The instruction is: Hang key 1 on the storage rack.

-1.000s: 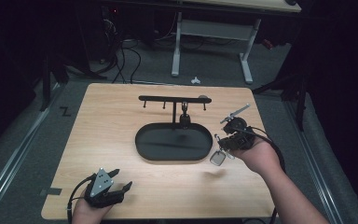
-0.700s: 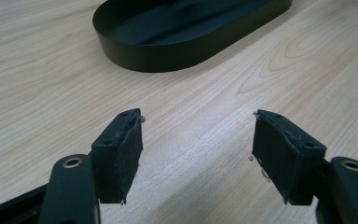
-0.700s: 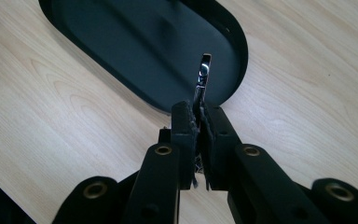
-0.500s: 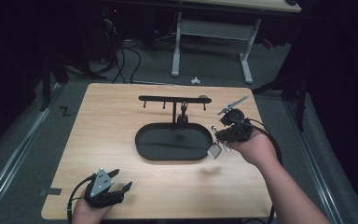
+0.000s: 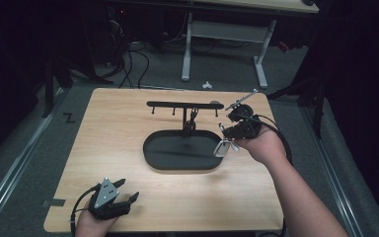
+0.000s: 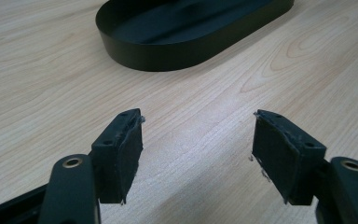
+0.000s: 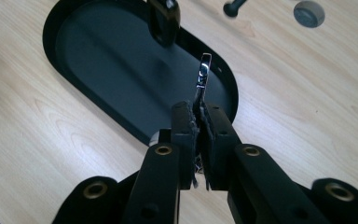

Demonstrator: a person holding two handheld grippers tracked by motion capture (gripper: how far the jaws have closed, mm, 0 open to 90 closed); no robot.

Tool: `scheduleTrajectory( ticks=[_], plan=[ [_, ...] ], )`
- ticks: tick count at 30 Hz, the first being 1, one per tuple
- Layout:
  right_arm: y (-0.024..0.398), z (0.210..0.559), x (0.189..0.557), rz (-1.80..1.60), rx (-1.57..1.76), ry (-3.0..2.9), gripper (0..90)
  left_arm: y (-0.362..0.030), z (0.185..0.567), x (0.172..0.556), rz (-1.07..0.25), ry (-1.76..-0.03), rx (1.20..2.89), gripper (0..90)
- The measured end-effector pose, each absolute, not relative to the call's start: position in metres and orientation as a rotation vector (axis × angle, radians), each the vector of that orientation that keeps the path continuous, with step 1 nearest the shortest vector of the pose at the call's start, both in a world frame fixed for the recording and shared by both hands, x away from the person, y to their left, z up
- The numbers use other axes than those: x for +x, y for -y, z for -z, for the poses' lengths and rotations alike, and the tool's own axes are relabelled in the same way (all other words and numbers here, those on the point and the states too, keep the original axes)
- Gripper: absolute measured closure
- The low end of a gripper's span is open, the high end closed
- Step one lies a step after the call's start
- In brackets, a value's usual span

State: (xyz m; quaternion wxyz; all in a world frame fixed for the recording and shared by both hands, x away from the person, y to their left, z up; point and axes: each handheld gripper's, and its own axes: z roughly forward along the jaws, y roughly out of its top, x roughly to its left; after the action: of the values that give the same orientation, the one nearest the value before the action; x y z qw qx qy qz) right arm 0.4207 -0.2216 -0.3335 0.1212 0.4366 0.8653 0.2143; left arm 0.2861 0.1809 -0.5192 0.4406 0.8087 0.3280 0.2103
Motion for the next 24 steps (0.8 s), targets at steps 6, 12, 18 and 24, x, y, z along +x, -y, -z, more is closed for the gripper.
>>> scheduleTrajectory(
  ticks=[6,12,18,24],
  plan=[
    [0.217,0.328,0.43,-0.642,1.283,-2.518,84.7,-0.183,0.519,0.285,-0.523,-0.818,2.009,33.5],
    [0.209,0.325,0.438,-0.653,1.257,-2.522,84.7,-0.183,0.519,0.285,-0.524,-0.821,2.01,33.5],
    [0.213,0.328,0.453,-0.66,1.307,-2.509,84.7,-0.183,0.519,0.285,-0.524,-0.818,2.011,33.5],
    [0.22,0.336,0.464,-0.687,1.341,-2.499,84.2,-0.184,0.52,0.286,-0.523,-0.82,2.009,33.5]
  ],
)
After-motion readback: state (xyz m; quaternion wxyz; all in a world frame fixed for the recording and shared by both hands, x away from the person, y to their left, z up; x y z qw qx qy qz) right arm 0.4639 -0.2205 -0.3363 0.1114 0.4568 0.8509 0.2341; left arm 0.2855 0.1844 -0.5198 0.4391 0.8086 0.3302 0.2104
